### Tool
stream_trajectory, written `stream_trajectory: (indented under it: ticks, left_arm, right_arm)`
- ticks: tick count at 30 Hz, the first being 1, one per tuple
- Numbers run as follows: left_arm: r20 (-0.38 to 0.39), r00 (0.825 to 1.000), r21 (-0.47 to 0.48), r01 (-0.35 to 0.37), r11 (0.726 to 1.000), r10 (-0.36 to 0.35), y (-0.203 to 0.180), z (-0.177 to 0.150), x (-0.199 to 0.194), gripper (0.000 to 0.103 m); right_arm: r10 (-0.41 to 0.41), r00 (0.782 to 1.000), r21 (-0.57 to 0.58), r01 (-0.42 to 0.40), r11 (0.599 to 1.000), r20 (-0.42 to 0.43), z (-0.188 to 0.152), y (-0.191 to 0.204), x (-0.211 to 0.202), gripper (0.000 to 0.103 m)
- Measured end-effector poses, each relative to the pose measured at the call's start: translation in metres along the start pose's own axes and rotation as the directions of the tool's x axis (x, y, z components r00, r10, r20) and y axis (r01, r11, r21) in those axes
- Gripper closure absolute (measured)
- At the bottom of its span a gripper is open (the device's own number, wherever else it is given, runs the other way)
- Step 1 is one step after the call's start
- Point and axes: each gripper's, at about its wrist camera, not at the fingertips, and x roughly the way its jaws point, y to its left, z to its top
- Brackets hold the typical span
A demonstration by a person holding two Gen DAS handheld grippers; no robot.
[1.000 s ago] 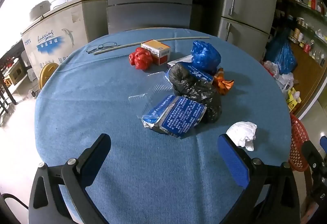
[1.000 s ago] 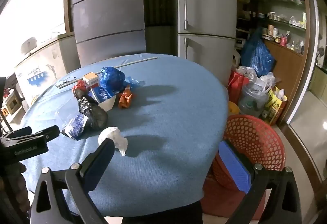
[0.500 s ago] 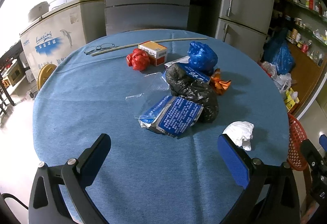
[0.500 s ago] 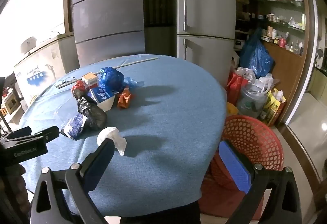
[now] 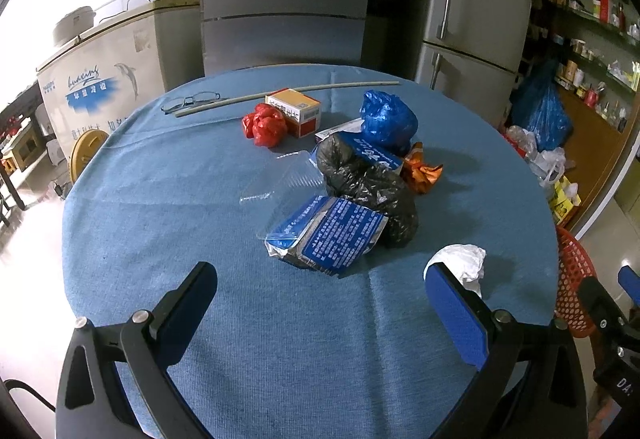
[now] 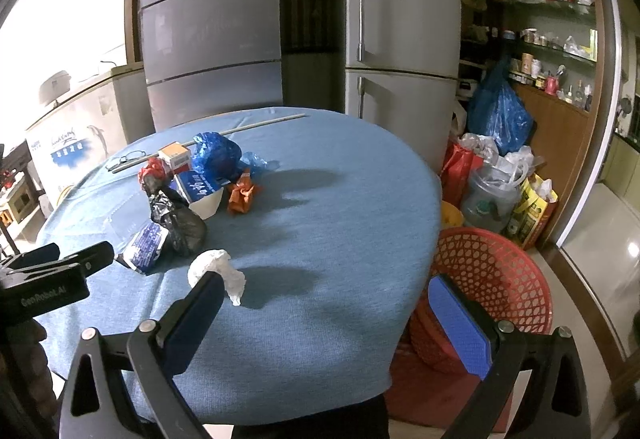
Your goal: Collect trash
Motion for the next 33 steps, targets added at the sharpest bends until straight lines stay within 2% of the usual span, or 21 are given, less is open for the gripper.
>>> stream_trajectory:
  ticks: [13,33]
  left_arm:
    - [0.022,1.0,-0.003,-0.003,1.0,0.003,0.0017,-0.0015,-0.0084,0.0]
    - [0.01,1.0,-0.015,0.004,1.0,-0.004,0.0042,-0.0049,-0.0054,0.0]
  right_arm:
    - [-0.011,1.0,-0.008,0.011,1.0,-0.001,0.0008,0.002,-0.004,0.0]
    - [-0.022,0.999,-0.011,0.021,1.0,-0.031,-0.0028,0.0015,0.0029,0.0]
